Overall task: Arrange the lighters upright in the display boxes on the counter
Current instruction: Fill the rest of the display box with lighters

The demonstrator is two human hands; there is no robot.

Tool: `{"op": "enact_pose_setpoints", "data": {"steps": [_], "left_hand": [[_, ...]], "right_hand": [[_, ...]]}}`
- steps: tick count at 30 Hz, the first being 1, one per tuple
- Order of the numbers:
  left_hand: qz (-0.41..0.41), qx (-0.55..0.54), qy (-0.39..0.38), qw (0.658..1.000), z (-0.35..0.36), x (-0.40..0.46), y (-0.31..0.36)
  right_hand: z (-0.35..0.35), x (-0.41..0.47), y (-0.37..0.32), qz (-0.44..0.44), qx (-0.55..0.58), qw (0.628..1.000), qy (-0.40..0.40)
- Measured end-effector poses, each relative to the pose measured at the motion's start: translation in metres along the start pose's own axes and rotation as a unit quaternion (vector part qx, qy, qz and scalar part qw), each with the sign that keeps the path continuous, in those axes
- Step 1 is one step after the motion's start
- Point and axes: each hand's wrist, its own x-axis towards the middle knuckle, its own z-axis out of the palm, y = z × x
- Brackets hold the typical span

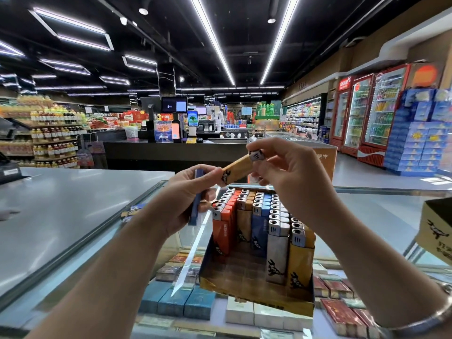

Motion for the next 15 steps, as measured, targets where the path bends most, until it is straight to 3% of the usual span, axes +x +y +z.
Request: {"op": "enact_pose_setpoints", "data": {"steps": [6, 10, 15], "left_hand": [[-0.051, 0.143, 0.027, 0.988, -0.002, 0.003, -0.008], [-0.088, 0.211, 0.000, 0.973, 0.000, 0.004, -0.014], [-0.085, 0.206, -0.015, 0.975, -0.003, 0.007, -0.017]], "right_hand": [[-0.008, 0.001, 0.003, 0.009, 0.056, 0.998, 0.039], [-0.002, -0.002, 0.005, -0.018, -0.066, 0.996, -0.054], [0.004, -0.006, 0.006, -0.041, -0.168, 0.973, -0.151]]}}
